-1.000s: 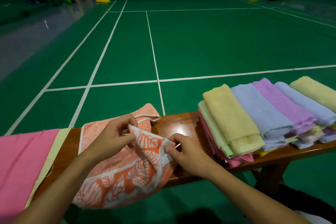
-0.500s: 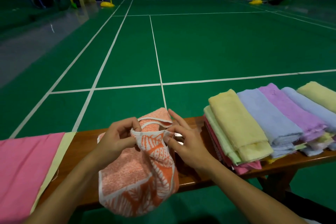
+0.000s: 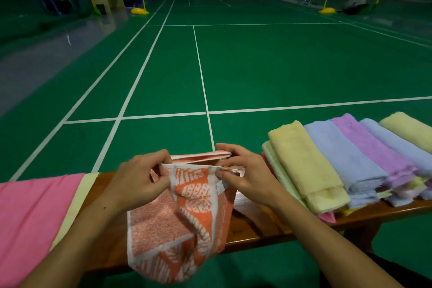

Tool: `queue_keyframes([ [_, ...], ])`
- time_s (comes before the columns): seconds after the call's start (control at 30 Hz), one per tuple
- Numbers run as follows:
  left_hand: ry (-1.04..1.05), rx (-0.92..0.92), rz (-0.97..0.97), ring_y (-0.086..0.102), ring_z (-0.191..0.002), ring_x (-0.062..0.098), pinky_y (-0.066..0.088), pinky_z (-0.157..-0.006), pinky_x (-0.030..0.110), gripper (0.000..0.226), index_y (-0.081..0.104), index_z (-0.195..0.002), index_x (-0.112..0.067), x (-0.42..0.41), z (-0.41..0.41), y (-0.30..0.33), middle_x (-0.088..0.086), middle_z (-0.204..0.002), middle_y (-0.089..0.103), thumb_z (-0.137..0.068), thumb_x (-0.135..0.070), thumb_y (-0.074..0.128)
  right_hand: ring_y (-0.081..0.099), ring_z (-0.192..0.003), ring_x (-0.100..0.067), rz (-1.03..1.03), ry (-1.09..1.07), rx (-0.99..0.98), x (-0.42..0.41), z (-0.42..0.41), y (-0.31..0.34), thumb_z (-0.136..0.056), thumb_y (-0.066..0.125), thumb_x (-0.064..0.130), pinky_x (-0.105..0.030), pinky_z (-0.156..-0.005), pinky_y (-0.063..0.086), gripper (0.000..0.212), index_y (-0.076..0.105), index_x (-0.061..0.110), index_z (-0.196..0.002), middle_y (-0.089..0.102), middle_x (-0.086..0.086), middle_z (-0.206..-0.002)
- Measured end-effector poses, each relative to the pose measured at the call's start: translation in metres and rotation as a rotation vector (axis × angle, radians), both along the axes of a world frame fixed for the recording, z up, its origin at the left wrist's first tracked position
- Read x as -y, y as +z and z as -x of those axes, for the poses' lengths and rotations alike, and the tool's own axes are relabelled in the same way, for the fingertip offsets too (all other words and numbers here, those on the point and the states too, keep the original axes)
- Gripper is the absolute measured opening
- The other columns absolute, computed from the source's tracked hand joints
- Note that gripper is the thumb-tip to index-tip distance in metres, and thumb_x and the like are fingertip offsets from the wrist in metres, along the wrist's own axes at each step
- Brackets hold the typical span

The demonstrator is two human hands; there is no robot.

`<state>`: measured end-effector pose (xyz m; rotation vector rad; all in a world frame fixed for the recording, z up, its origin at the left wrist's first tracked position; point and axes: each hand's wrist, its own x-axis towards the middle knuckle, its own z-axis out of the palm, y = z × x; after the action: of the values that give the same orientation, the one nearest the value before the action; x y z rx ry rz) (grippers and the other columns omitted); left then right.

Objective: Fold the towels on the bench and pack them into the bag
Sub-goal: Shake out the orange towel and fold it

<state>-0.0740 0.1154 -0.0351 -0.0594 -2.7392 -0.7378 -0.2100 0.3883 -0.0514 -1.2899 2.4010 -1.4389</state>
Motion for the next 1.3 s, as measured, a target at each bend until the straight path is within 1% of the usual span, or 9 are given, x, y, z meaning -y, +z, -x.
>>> queue_keyframes([
  [0.1, 0.037, -0.087, 0.398, 0.059, -0.060, 0.003, 0.045, -0.041, 0.029, 0.034, 0.049, -0.086, -0.037, 0.003, 0.003, 0.007, -0.023, -0.076, 0.061, -0.091, -0.070, 0.052, 0.055, -0.130, -0.008, -0.071, -0.007, -0.140, -0.001, 0.006, 0.004, -0.095, 0.077, 0.022, -0.011, -0.097, 0.051, 0.015, 0.084, 0.015, -0.107, 0.056, 0.008, -0.150],
  [0.23, 0.119, -0.218, 0.498, 0.053, -0.052, 0.002, 0.027, -0.042, 0.015, 0.042, 0.054, -0.082, -0.033, -0.008, 0.006, 0.032, -0.020, -0.075, 0.061, -0.093, -0.073, 0.047, 0.061, -0.121, -0.017, -0.087, -0.079, -0.284, 0.003, 0.013, 0.019, -0.093, 0.078, 0.019, -0.046, -0.099, 0.058, 0.015, 0.084, 0.016, -0.106, 0.065, 0.001, -0.139],
  [0.4, 0.303, -0.348, 0.135, 0.061, -0.067, 0.010, 0.041, -0.055, 0.027, 0.032, 0.056, -0.085, -0.028, -0.025, 0.014, 0.066, -0.016, -0.075, 0.064, -0.091, -0.051, 0.077, 0.070, -0.099, -0.020, 0.085, -0.209, -0.419, 0.012, 0.009, 0.063, -0.085, 0.078, 0.012, -0.041, -0.089, 0.058, 0.017, 0.084, 0.013, -0.101, 0.076, -0.003, -0.112],
  [0.53, 0.227, -0.414, -0.232, 0.063, -0.070, 0.008, 0.055, -0.063, 0.042, 0.029, 0.055, -0.087, -0.024, -0.035, 0.019, 0.100, -0.010, -0.076, 0.065, -0.088, -0.033, 0.082, 0.065, -0.080, -0.015, 0.223, -0.304, -0.410, 0.015, -0.001, 0.101, -0.086, 0.072, 0.015, -0.043, -0.076, 0.057, 0.014, 0.080, 0.015, -0.098, 0.075, 0.003, -0.091],
  [0.67, 0.168, -0.576, -0.461, 0.068, -0.076, 0.033, 0.057, -0.065, 0.052, 0.031, 0.057, -0.106, -0.007, -0.045, 0.009, 0.139, 0.016, -0.082, 0.067, -0.088, -0.005, 0.082, 0.055, -0.089, -0.019, 0.321, -0.373, -0.479, 0.015, -0.015, 0.132, -0.093, 0.073, 0.022, -0.032, -0.078, 0.045, 0.008, 0.076, 0.023, -0.101, 0.064, 0.021, -0.088],
  [0.8, 0.188, -0.456, -0.660, 0.076, -0.087, 0.031, 0.063, -0.082, 0.052, 0.042, 0.063, -0.124, -0.008, -0.049, 0.002, 0.145, 0.015, -0.090, 0.078, -0.087, -0.001, 0.082, 0.063, -0.089, -0.017, 0.392, -0.244, -0.201, 0.014, -0.018, 0.134, -0.097, 0.073, 0.018, -0.027, -0.075, 0.049, 0.010, 0.067, 0.023, -0.104, 0.066, 0.010, -0.088],
  [0.93, 0.156, -0.327, -0.720, 0.073, -0.086, 0.023, 0.061, -0.085, 0.045, 0.022, 0.062, -0.110, 0.006, -0.046, -0.005, 0.146, 0.022, -0.097, 0.077, -0.095, -0.005, 0.074, 0.068, -0.078, -0.016, 0.516, -0.125, 0.031, 0.008, -0.026, 0.138, -0.100, 0.071, 0.013, -0.028, -0.067, 0.051, 0.020, 0.058, 0.017, -0.114, 0.068, -0.003, -0.089],
  [1.03, 0.109, -0.274, -0.751, 0.071, -0.085, 0.031, 0.060, -0.069, 0.038, 0.027, 0.055, -0.114, 0.009, -0.050, -0.016, 0.150, 0.026, -0.097, 0.075, -0.099, -0.008, 0.069, 0.068, -0.079, -0.018, 0.521, -0.142, 0.052, 0.006, -0.035, 0.138, -0.099, 0.073, 0.015, -0.031, -0.070, 0.052, 0.024, 0.058, 0.017, -0.117, 0.070, -0.009, -0.096],
  [1.3, 0.119, -0.218, -0.786, 0.076, -0.085, 0.032, 0.061, -0.066, 0.036, 0.035, 0.059, -0.111, 0.005, -0.050, -0.035, 0.152, 0.015, -0.093, 0.080, -0.092, -0.020, 0.074, 0.069, -0.073, -0.014, 0.514, -0.166, 0.106, 0.004, -0.045, 0.142, -0.095, 0.078, 0.019, -0.026, -0.064, 0.052, 0.022, 0.064, 0.018, -0.113, 0.076, -0.006, -0.093],
])
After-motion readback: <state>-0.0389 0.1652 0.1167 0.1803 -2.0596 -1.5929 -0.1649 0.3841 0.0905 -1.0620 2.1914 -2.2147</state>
